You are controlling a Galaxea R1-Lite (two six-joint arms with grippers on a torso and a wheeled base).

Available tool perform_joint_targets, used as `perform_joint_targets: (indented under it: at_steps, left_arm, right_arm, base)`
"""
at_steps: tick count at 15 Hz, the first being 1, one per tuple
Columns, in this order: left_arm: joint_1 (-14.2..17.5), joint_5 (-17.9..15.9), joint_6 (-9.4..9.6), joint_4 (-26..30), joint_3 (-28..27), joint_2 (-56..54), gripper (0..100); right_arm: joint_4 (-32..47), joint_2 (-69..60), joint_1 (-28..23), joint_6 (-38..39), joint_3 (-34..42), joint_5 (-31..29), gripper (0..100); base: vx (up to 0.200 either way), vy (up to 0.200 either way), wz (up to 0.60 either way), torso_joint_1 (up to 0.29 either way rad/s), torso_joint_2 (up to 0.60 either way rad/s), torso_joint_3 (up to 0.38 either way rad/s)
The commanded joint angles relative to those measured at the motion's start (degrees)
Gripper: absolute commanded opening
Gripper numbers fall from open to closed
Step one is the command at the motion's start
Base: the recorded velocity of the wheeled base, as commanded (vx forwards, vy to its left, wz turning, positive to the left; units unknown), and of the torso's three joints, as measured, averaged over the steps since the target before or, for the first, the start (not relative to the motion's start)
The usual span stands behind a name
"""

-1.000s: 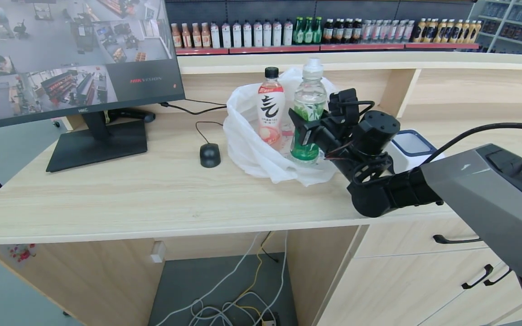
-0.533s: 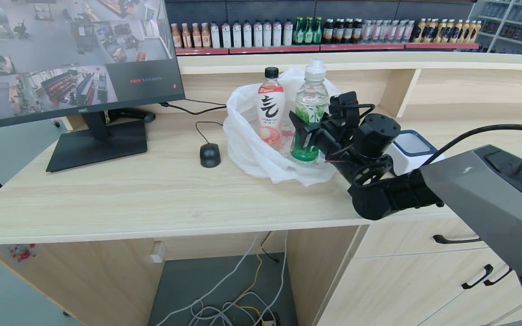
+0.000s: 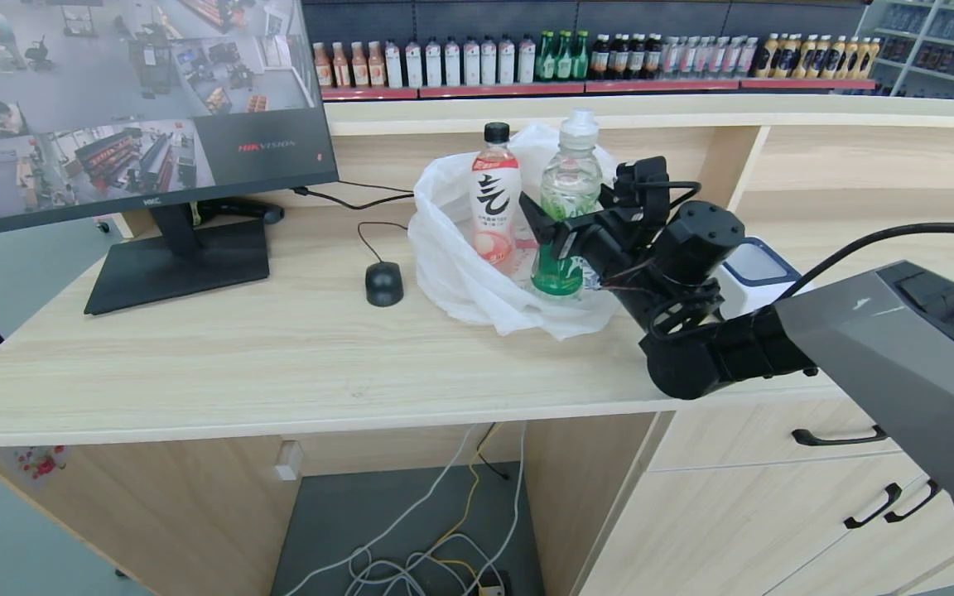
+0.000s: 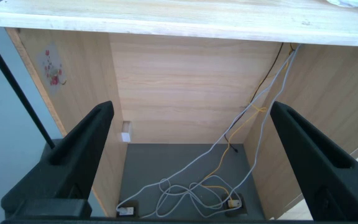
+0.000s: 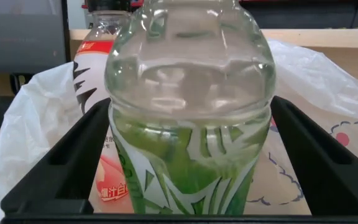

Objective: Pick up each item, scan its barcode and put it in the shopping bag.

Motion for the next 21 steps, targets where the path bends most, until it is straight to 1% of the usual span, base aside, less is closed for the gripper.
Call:
perform_joint_targets:
  at_steps: [1,2,3,6,7,9,12,14,15,16,18,21]
  left_arm:
    - [0.00,0.00,0.04,0.00,0.00,-0.02,100]
    - [0.00,0.00,-0.04,0.00,0.00,-0.02,100]
    - [0.00,0.00,0.04,0.00,0.00,-0.02,100]
    - [-0.09,0.00,0.04,0.00,0.00,-0.02,100]
    - [0.00,0.00,-0.04,0.00,0.00,-0.02,100]
    - [0.00,0.00,0.04,0.00,0.00,-0.02,100]
    - [0.00,0.00,0.04,0.00,0.00,-0.02,100]
    - [0.00,0.00,0.04,0.00,0.00,-0.02,100]
    - [0.00,0.00,0.04,0.00,0.00,-0.02,100]
    - [0.00,0.00,-0.04,0.00,0.00,-0.02,100]
    - [0.00,0.00,0.04,0.00,0.00,-0.02,100]
    - [0.00,0.00,-0.04,0.00,0.00,-0.02,100]
  right_arm:
    - [-0.54,-1.26,0.08,0.10,0.08,-0.03,100]
    - [-1.16,-2.31,0.08,0.01,1.05,0.06,100]
    - [-1.77,-4.69,0.34,0.01,3.59,0.06,100]
    - [-6.61,-12.69,1.57,0.01,15.90,0.15,100]
    - [-10.56,-16.82,2.80,-0.17,23.98,0.06,100]
    - [-16.98,-22.27,5.70,-0.26,37.26,-0.29,100]
    - [-16.98,-37.56,8.07,-0.34,58.88,-1.61,100]
    - [-16.98,-45.20,9.83,-0.69,68.02,-1.70,100]
    - [-16.98,-47.58,9.83,-0.69,70.30,-1.79,100]
    - [-16.98,-52.68,9.83,-0.61,76.19,-1.70,100]
    - [-16.98,-58.74,10.10,-0.69,85.77,-1.61,100]
    - [-15.75,-66.74,10.10,0.27,86.65,-1.35,100]
  base:
    - [0.000,0.000,0.00,0.000,0.00,0.000]
    - [0.000,0.000,0.00,0.000,0.00,0.000]
    - [0.000,0.000,0.00,0.000,0.00,0.000]
    - [0.000,0.000,0.00,0.000,0.00,0.000]
    - [0.000,0.000,0.00,0.000,0.00,0.000]
    - [0.000,0.000,0.00,0.000,0.00,0.000]
    - [0.000,0.000,0.00,0.000,0.00,0.000]
    - [0.000,0.000,0.00,0.000,0.00,0.000]
    - [0.000,0.000,0.00,0.000,0.00,0.000]
    - [0.000,0.000,0.00,0.000,0.00,0.000]
    - [0.000,0.000,0.00,0.000,0.00,0.000]
    - [0.000,0.000,0.00,0.000,0.00,0.000]
